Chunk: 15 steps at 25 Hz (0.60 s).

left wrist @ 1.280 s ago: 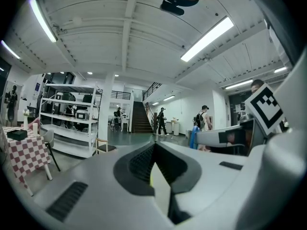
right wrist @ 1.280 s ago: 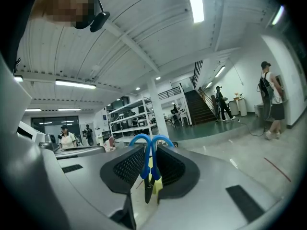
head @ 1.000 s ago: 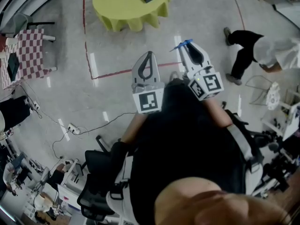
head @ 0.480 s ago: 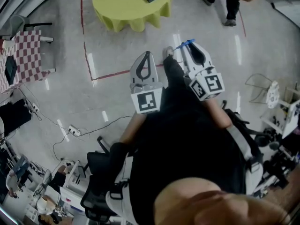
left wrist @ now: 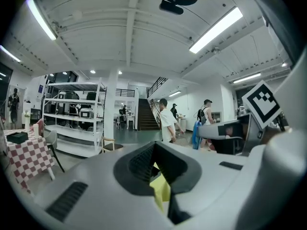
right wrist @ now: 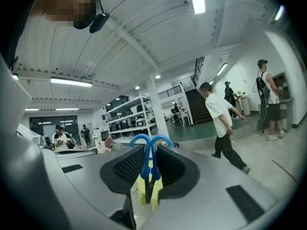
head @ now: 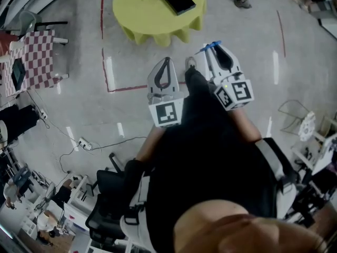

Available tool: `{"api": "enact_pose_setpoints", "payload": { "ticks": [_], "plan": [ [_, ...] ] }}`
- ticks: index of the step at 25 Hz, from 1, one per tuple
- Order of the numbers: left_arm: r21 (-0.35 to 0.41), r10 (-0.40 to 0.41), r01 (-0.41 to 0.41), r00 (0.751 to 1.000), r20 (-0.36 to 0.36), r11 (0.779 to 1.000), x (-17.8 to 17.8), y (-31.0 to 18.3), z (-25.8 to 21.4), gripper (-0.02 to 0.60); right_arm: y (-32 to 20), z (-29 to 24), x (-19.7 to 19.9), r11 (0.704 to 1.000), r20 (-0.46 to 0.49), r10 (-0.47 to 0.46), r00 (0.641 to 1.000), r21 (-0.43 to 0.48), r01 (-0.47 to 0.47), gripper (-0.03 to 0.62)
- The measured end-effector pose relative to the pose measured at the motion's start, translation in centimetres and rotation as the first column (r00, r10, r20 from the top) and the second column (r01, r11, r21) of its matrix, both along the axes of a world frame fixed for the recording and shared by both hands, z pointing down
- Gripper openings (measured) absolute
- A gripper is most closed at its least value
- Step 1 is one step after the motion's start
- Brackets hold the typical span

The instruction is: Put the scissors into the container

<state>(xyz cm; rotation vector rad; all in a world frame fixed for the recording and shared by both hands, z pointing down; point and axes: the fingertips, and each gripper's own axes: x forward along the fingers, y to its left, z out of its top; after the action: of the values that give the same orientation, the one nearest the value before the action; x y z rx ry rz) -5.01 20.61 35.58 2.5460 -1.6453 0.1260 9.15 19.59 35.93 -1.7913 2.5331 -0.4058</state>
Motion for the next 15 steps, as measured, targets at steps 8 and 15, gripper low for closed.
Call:
{"api": "enact_pose_setpoints", "payload": {
  "ticks": [8,15],
  "plan": [
    [-0.028,-0.052,0.052,0.999,0.005,0.998,5.6,-8.9,0.0,-0.002,-9.8,0.2,4.8,0.996,-0.012,-0.084,0.996,-0.018,0.084,0.078],
    [-0.042,-0.093,0.094,0.995,0.023,0.995,10.4,-13.5,-0.1,-0.002,-15.5,1.3,9.1,0.99,-0.012,-0.139,0.99,-0.031,0.138,0.078]
  ]
}}
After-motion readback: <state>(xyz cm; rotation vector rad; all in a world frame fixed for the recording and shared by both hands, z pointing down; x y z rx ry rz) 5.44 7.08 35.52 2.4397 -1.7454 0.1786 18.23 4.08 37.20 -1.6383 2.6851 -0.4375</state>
